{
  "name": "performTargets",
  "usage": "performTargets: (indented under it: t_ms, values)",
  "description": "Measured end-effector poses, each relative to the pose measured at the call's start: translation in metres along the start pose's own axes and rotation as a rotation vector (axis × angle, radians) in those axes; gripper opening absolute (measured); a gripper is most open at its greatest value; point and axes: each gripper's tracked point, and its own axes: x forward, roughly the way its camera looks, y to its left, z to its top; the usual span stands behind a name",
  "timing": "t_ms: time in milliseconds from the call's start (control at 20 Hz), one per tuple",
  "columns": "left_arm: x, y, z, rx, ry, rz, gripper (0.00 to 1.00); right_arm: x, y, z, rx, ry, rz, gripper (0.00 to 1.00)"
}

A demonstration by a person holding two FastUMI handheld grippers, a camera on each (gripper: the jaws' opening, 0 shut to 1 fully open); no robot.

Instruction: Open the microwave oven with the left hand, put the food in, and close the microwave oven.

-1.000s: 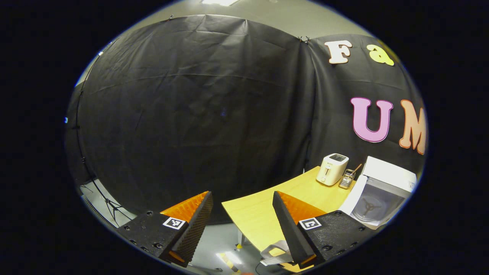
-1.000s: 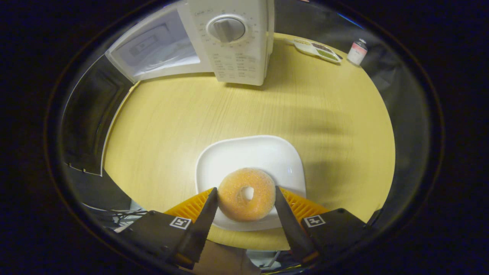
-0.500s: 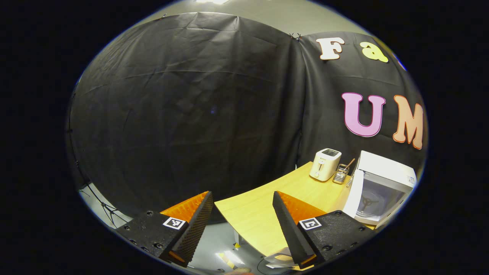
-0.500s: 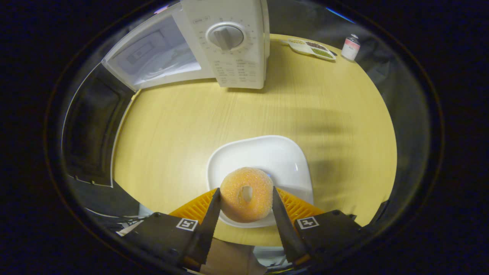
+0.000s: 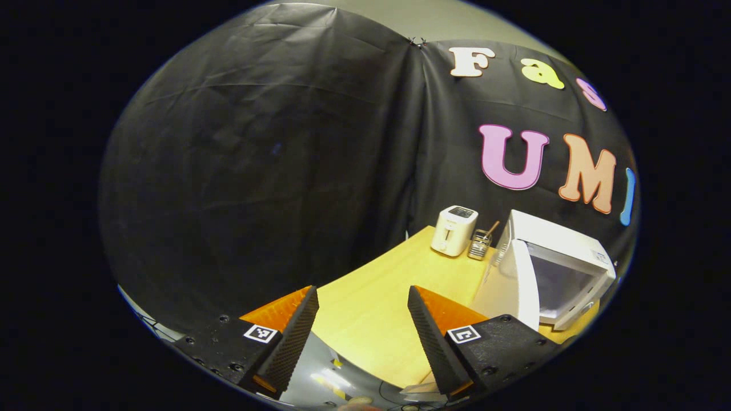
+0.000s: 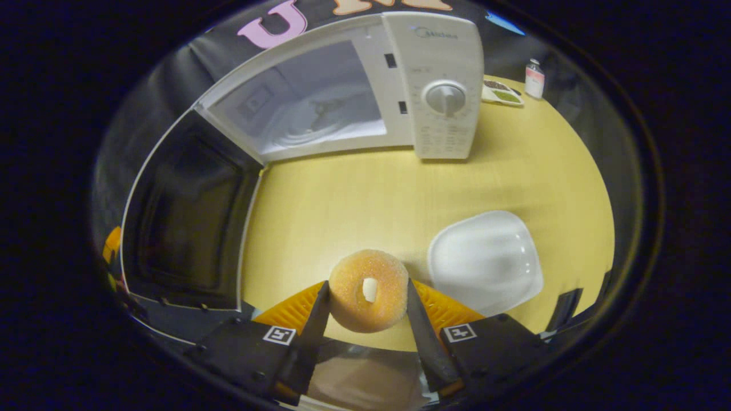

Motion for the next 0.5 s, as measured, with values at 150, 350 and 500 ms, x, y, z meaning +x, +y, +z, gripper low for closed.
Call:
performTargets:
  t_ms: [150, 350, 500]
  values:
    - [0.012, -0.012, -0.006, 0.007, 0.021, -0.093, 0.92, -0.002, 0.046, 0.019, 0.070, -0.074, 0.064, 0.78]
    - [0.021, -0.020, -0.016, 0.021, 0.054, -0.194, 0.93, 0.000, 0.092, 0.049, 0.190, -0.194, 0.139, 0.73]
    - [0.022, -0.023, -0.024, 0.019, 0.083, -0.253, 0.93, 0.011, 0.111, 0.076, 0.296, -0.293, 0.179, 0.78]
